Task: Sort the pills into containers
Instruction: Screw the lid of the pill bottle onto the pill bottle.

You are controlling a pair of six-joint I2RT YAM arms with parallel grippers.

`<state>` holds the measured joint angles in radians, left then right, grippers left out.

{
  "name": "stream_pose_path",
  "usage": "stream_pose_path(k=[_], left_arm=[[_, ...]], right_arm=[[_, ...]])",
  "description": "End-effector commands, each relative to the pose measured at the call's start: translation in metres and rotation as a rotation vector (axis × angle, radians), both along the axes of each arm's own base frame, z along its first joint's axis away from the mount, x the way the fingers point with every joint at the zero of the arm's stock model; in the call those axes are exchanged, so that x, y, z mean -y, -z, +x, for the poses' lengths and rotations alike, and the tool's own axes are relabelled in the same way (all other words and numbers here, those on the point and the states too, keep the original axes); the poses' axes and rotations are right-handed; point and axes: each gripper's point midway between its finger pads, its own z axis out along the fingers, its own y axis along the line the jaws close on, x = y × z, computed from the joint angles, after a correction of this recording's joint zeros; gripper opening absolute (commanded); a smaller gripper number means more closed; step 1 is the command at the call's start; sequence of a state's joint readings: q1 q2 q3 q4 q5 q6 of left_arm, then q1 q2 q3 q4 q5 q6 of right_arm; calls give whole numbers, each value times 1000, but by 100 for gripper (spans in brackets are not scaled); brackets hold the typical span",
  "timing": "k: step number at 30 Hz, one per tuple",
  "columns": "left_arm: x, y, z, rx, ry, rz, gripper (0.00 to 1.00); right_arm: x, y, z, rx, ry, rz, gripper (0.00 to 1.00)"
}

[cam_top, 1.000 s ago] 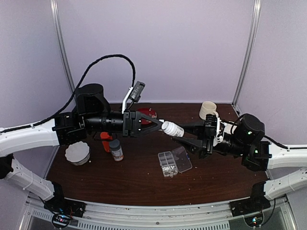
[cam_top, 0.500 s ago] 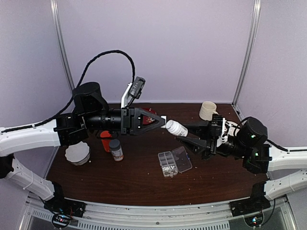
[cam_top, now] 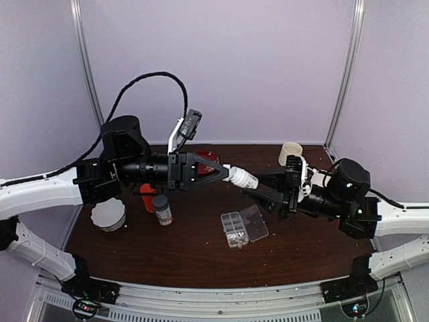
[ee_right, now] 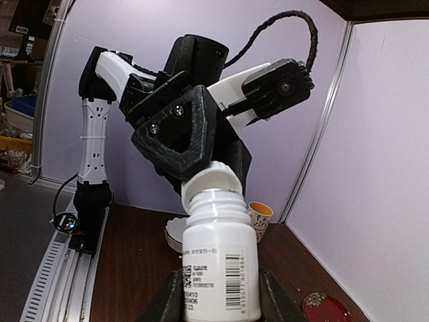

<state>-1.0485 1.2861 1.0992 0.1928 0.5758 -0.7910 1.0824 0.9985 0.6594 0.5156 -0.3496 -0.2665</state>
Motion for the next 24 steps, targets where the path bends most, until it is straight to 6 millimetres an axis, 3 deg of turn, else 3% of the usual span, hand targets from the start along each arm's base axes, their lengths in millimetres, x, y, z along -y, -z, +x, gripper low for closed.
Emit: stream_pose_path(k=[1, 7, 17, 24], left_arm=[[-3, -4, -2, 36, -10, 4, 0], [-5, -2, 0, 44, -34, 14, 0], [-6, -1, 0, 51, -36, 12, 0], [-3, 11, 3, 41, -40, 53, 3]], right_arm=[[9, -4, 7, 6, 65, 24, 0], [16, -11, 5, 25, 71, 56, 0], [-10, 10, 1, 4, -15, -76, 0], [-23, 28, 6, -2, -19, -177, 0]])
